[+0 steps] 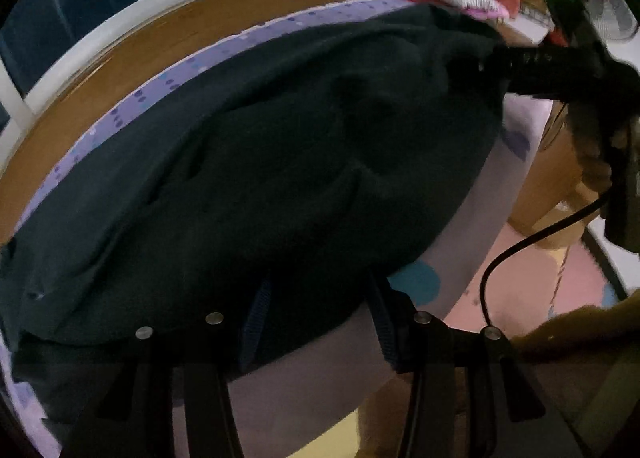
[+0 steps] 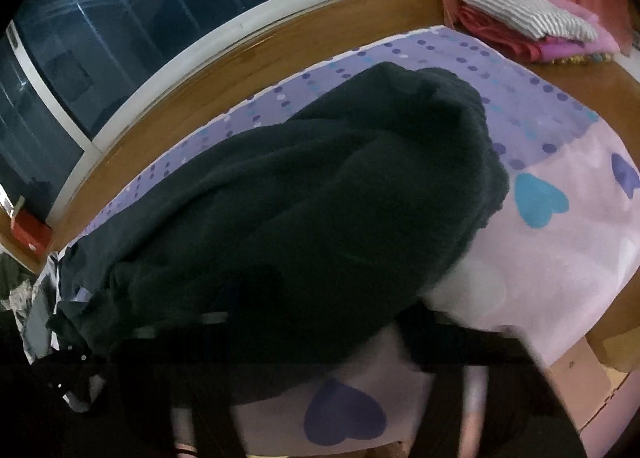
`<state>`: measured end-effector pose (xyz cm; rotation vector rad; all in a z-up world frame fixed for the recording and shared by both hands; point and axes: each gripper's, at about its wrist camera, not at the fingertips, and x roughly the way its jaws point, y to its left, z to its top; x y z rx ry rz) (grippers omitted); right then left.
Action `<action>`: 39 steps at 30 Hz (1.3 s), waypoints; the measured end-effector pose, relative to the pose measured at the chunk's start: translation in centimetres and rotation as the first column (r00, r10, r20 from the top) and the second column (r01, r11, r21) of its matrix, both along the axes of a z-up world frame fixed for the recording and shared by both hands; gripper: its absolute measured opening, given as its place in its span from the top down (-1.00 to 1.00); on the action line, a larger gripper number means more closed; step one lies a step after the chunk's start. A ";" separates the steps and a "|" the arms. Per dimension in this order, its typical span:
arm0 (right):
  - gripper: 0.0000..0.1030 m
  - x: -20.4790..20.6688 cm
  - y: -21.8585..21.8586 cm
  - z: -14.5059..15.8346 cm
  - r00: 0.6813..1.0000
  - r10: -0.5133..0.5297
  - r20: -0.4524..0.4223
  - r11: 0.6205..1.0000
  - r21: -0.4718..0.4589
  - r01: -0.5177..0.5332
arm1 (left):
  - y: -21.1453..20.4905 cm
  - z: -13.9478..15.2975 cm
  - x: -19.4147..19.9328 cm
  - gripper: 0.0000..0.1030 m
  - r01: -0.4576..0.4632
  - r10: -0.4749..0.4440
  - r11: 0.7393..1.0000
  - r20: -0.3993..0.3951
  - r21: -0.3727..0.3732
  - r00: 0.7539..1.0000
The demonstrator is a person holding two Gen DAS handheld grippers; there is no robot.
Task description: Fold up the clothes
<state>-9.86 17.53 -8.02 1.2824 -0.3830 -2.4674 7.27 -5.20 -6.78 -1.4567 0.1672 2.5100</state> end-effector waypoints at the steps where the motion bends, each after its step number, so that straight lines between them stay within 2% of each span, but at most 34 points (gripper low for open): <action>1: 0.39 0.0 0.1 0.3 1.000 -0.004 -0.005 1.000 -0.006 0.004 | -0.6 0.4 -0.1 0.69 0.000 -0.001 0.999 0.003 0.053 1.000; 3: 0.76 0.1 0.2 0.9 1.000 -0.013 -0.014 1.000 -0.019 0.012 | -1.8 2.0 0.1 0.80 0.005 -0.005 0.982 -0.003 0.188 1.000; 4: 0.78 0.2 0.3 1.2 1.000 -0.017 -0.019 1.000 -0.026 0.016 | -2.2 3.2 0.5 0.82 0.015 -0.010 0.975 -0.023 0.223 1.000; 8: 0.81 2.8 1.2 5.0 0.994 -0.015 -0.110 0.997 -0.072 0.007 | -2.4 8.9 2.2 0.94 0.110 -0.068 0.951 -0.150 0.290 0.986; 12: 0.82 5.9 1.8 9.3 0.981 0.000 -0.192 0.992 -0.121 -0.023 | -1.9 14.9 3.2 0.94 0.179 -0.084 0.931 -0.292 0.318 0.953; 14: 0.82 6.7 2.0 11.1 0.973 0.002 -0.230 0.991 -0.133 -0.033 | -1.9 16.1 2.1 0.94 0.196 -0.089 0.930 -0.324 0.311 0.942; 16: 0.82 5.8 2.2 12.2 0.970 0.004 -0.243 0.990 -0.136 -0.038 | -1.8 16.0 1.1 0.94 0.183 -0.084 0.938 -0.320 0.293 0.944; 19: 0.82 2.8 1.9 12.6 0.969 0.007 -0.248 0.994 -0.108 -0.035 | -1.7 13.8 -1.2 0.91 0.110 -0.041 0.961 -0.263 0.255 0.964; 22: 0.82 -2.4 0.8 10.9 0.978 0.008 -0.209 0.997 -0.069 -0.023 | -2.2 10.9 -3.7 0.76 -0.022 0.066 0.972 -0.183 0.235 0.981; 25: 0.82 -7.7 0.0 8.8 0.989 0.002 -0.151 0.999 -0.048 -0.009 | -4.1 8.6 -5.0 0.67 -0.146 0.175 0.961 -0.108 0.233 0.979; 30: 0.81 -16.0 -2.3 4.4 0.997 0.043 -0.057 0.999 0.030 -0.041 | -7.5 6.1 -4.0 0.59 -0.360 0.371 0.913 -0.022 0.193 0.928; 33: 0.81 -19.4 -3.9 1.5 0.997 0.076 0.003 0.995 0.058 -0.077 | -9.0 5.6 -2.4 0.56 -0.463 0.468 0.875 0.003 0.142 0.884; 36: 0.76 -21.3 -5.4 -0.7 0.994 0.104 0.035 0.991 0.087 -0.106 | -10.7 5.4 -0.2 0.52 -0.564 0.565 0.820 0.015 0.099 0.825; 39: 0.59 -21.2 -6.2 -0.9 0.992 0.126 0.014 0.984 0.124 -0.127 | -12.5 5.3 1.8 0.48 -0.645 0.645 0.760 0.021 0.078 0.764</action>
